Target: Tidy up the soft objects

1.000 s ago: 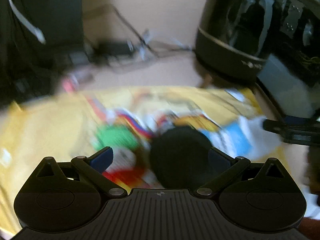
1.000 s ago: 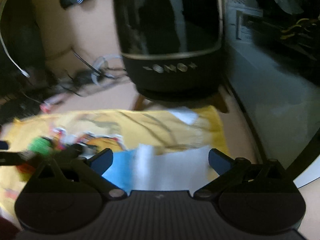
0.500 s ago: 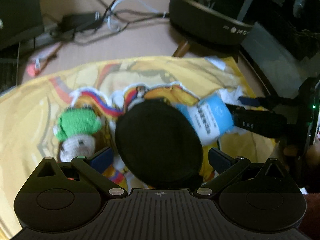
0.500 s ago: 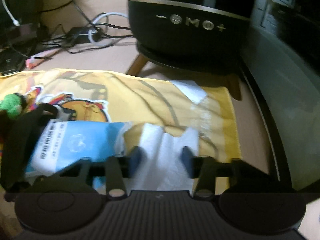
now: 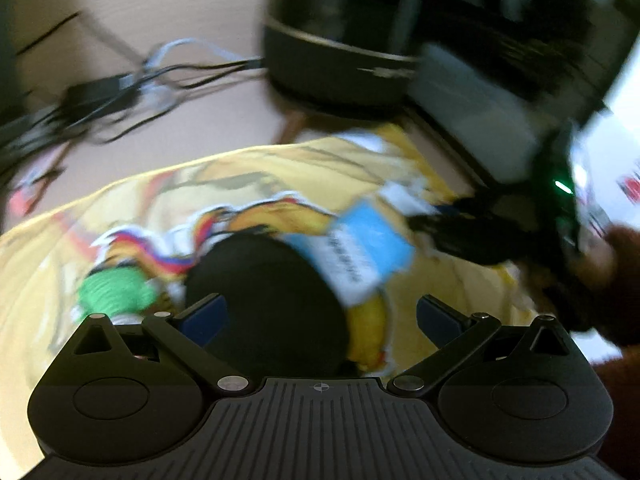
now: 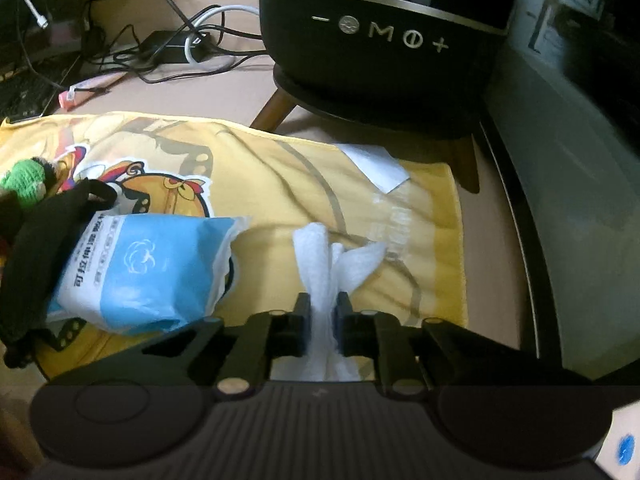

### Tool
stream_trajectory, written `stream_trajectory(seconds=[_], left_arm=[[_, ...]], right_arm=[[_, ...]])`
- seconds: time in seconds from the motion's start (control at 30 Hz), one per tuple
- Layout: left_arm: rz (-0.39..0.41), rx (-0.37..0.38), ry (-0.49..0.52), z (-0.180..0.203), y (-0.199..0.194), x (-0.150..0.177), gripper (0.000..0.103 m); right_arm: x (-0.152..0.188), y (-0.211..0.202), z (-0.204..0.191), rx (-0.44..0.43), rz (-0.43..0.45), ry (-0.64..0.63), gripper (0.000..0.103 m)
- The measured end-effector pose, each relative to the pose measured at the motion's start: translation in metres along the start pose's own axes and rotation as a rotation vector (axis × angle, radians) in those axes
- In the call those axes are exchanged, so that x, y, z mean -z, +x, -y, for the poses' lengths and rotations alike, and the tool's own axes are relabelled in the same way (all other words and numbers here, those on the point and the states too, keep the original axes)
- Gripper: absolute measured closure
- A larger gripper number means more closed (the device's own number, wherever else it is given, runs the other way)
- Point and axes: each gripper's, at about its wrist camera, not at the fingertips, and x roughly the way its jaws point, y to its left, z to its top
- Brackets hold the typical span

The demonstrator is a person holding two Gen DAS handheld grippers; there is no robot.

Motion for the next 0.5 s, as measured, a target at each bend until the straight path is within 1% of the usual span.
stream_trajectory(seconds=[0.07,0.13,0.17,0.2,0.27,0.3,0.37,0.4,0.47,0.5], left_arm=[[-0.007,0.076,0.045,0.004,0.006,-0.001,0.000],[-0.018,0.108,0.066,0.006,0.018,-0.005,0.000],[-0.031,0.109,0.068,0.005,0.026,-0.007,0.000],[-0.049,0.099,0.065,0.003,0.034,-0.010,0.000],[-0.096,0.057,0.046,-0.003,0.050,-0.014,0.000],[-0.120,0.049,0.041,-0.006,0.056,-0.014,0.000],[-0.182,0.018,0.040,-0.013,0.065,-0.012,0.000],[-0.217,-0.019,0.051,-0.016,0.069,-0.009,0.000],[-0.258,-0.107,0.074,-0.022,0.074,-0.004,0.000],[-0.267,-0.132,0.078,-0.026,0.074,-0.002,0.000]], right_arm=[[-0.003,-0.001,0.008,0.013,0.003,0.039,0.091],[-0.009,-0.008,0.018,0.012,0.024,0.096,0.091],[-0.013,-0.014,0.023,-0.008,0.039,0.138,0.091],[-0.017,-0.019,0.028,-0.050,0.045,0.188,0.091],[-0.026,-0.029,0.033,-0.202,0.046,0.309,0.091],[-0.029,-0.031,0.029,-0.280,0.043,0.346,0.091],[-0.033,-0.030,0.014,-0.398,0.036,0.369,0.090],[-0.034,-0.029,0.004,-0.447,0.030,0.369,0.090],[-0.032,-0.021,-0.023,-0.500,0.009,0.320,0.090],[-0.031,-0.020,-0.033,-0.494,0.005,0.279,0.090]])
